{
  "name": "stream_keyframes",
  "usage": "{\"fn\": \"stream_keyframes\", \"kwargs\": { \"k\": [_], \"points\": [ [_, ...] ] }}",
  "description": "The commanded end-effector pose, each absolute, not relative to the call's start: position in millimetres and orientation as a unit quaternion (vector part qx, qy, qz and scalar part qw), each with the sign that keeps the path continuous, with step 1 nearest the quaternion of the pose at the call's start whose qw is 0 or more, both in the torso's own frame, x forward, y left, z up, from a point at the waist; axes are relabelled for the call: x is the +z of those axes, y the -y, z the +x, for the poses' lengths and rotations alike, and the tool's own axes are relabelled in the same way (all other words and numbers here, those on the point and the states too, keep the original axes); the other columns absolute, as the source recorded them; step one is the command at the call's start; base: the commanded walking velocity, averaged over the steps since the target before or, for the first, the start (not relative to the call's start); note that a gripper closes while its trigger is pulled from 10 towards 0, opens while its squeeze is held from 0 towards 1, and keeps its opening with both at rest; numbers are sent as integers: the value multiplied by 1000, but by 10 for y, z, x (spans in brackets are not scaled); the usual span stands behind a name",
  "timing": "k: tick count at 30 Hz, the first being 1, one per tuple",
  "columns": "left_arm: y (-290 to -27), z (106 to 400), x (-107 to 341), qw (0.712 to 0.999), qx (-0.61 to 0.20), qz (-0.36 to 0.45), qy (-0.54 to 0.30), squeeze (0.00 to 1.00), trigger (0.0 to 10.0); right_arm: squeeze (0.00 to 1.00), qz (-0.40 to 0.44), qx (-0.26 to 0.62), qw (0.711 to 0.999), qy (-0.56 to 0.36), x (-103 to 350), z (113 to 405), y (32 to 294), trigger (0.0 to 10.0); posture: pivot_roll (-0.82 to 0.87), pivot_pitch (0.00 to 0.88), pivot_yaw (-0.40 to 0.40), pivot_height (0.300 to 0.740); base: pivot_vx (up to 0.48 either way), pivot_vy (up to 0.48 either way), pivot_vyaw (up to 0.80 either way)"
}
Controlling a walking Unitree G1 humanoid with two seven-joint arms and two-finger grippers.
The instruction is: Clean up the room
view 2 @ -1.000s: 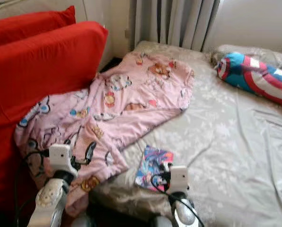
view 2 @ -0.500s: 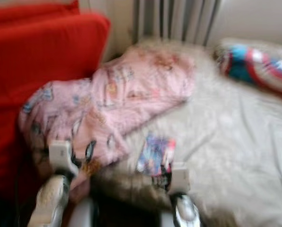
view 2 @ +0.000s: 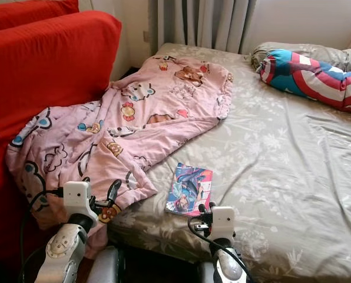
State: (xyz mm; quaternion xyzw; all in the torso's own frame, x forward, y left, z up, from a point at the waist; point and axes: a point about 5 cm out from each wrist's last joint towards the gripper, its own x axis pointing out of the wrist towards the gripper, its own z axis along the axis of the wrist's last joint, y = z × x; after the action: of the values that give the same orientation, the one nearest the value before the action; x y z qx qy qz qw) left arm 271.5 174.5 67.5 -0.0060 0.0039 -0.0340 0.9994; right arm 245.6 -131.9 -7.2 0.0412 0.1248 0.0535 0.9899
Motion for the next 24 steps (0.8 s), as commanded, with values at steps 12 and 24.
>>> {"fn": "stream_keyframes", "kwargs": {
  "k": [12, 24],
  "points": [
    [-1743, 2738, 698, 999, -34, -3, -2, 0, 10000, 0, 34, 32, 991, -122, -75, 2458, 1405, 10000, -85, 71, -44, 601, 0, 0, 0],
    [-1746, 2738, 700, 999, -33, -2, -2, 0, 10000, 0, 34, 34, 991, -128, -95, 2459, 1383, 10000, -85, 75, -43, 601, 0, 0, 0]
  ]
}}
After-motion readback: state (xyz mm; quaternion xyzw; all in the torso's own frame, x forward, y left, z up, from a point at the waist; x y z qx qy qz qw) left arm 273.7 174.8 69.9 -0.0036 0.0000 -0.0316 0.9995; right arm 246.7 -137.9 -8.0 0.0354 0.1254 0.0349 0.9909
